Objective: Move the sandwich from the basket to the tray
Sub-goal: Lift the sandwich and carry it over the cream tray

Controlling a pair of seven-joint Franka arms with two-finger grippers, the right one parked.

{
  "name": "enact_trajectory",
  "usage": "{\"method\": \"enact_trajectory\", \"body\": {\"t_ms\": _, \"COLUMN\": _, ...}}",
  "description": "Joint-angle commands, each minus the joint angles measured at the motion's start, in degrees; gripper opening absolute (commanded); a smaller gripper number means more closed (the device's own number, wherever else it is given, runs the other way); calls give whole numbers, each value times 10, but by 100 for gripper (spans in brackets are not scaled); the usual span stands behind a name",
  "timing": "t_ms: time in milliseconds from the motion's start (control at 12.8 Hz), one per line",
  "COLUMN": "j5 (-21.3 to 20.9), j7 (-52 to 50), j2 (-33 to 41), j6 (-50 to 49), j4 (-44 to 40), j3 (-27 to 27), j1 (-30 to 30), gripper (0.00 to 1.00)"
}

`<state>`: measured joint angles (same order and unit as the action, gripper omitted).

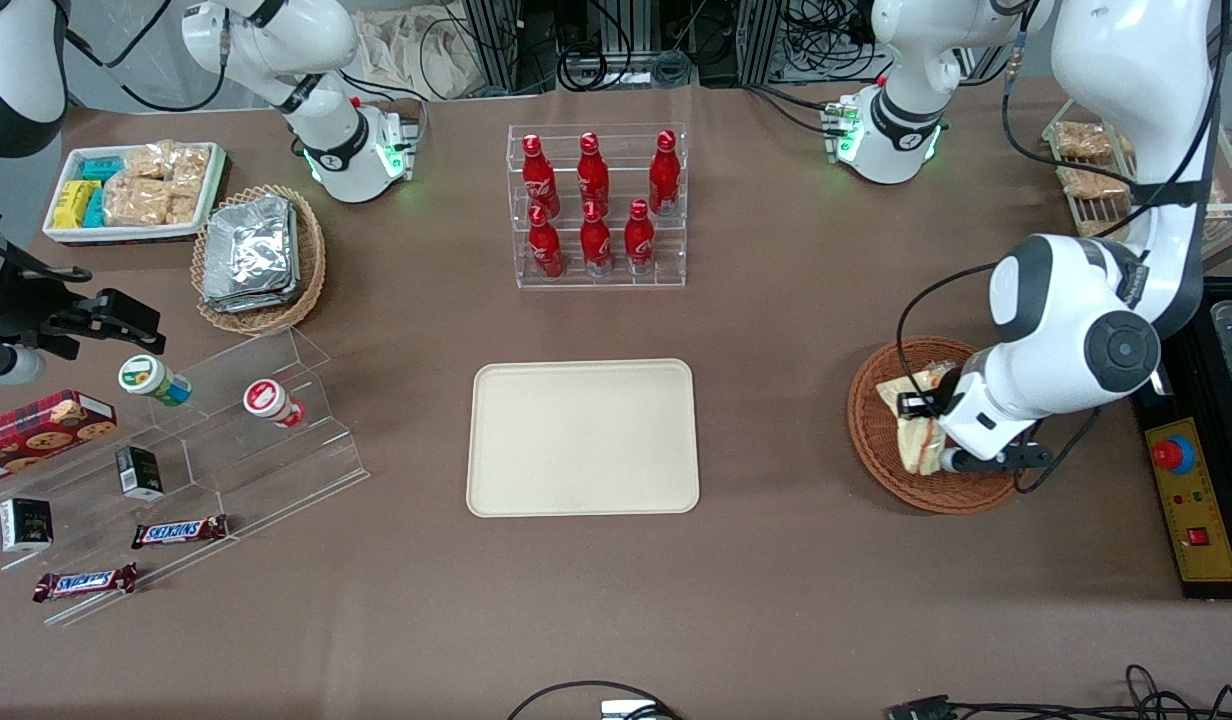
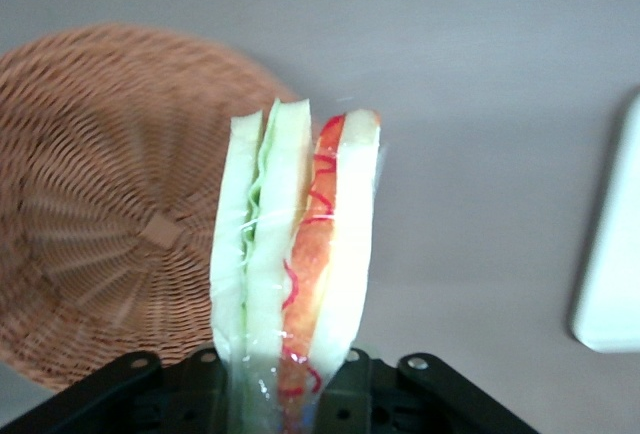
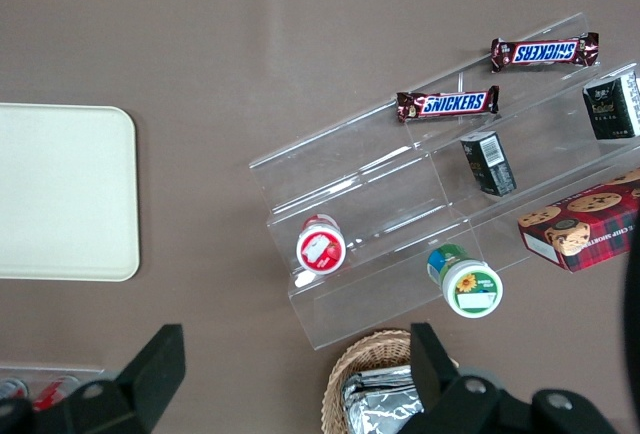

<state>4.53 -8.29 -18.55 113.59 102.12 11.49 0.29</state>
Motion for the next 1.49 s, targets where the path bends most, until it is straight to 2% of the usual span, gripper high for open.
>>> {"method": "enact_trajectory", "body": {"t_ms": 0, "j5": 7, "j7": -18, "j2": -87, "j6": -94, "j4": -162, "j3": 28, "j1": -47, "gripper": 0}}
{"method": "enact_trajectory", "body": {"t_ms": 157, "j5": 8, "j7": -114, "j2": -139, "j6": -110, "j4": -233, "j3": 31, "j1": -85, "gripper": 0}}
{"method": "enact_trajectory", "body": {"t_ms": 392, "j5": 9, "j7": -152, "j2": -199, "j6": -85, "j4": -284, "j3": 36, "j1": -146, "gripper": 0}}
{"method": "enact_trajectory", "body": {"t_ms": 549, "j5": 10, "j7": -170, "j2": -223, "j6": -29, "j4": -283, "j3": 38, "j1": -171, "gripper": 0}}
{"method": "enact_trajectory", "body": {"t_ms": 784, "j5": 40, "j7": -182, "j2": -264, "j6": 47, "j4": -284, "j3": 38, "j1": -200, "gripper": 0}}
{"method": "enact_trajectory", "body": {"t_ms": 941, "j5": 41, "j7": -186, "j2": -292, "j6": 66, "j4": -284, "j3": 38, "j1": -205, "gripper": 1}}
{"method": "enact_trajectory", "body": {"t_ms": 1098, "j5": 41, "j7": -186, "j2": -312, "j6": 80, "j4": -283, "j3": 38, "j1": -216, "gripper": 7}}
{"method": "enact_trajectory", "body": {"t_ms": 1412, "j5": 55, "j7": -206, "j2": -323, "j6": 80, "j4": -281, "j3": 38, "j1": -218, "gripper": 11}}
